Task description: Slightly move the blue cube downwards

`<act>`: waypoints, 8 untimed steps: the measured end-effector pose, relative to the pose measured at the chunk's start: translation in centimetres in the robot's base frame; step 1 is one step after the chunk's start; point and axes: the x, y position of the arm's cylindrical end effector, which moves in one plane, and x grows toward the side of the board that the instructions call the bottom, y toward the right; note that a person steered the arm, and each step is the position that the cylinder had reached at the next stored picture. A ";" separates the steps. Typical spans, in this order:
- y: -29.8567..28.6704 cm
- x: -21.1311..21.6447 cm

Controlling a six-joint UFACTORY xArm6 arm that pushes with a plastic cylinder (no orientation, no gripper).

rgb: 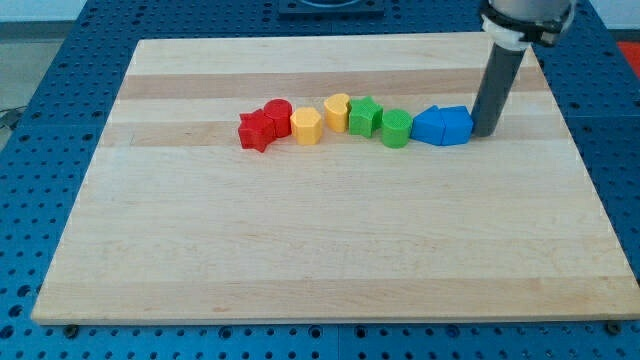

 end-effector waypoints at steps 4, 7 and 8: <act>3.3 -6.7; -4.4 -5.7; -1.2 -4.5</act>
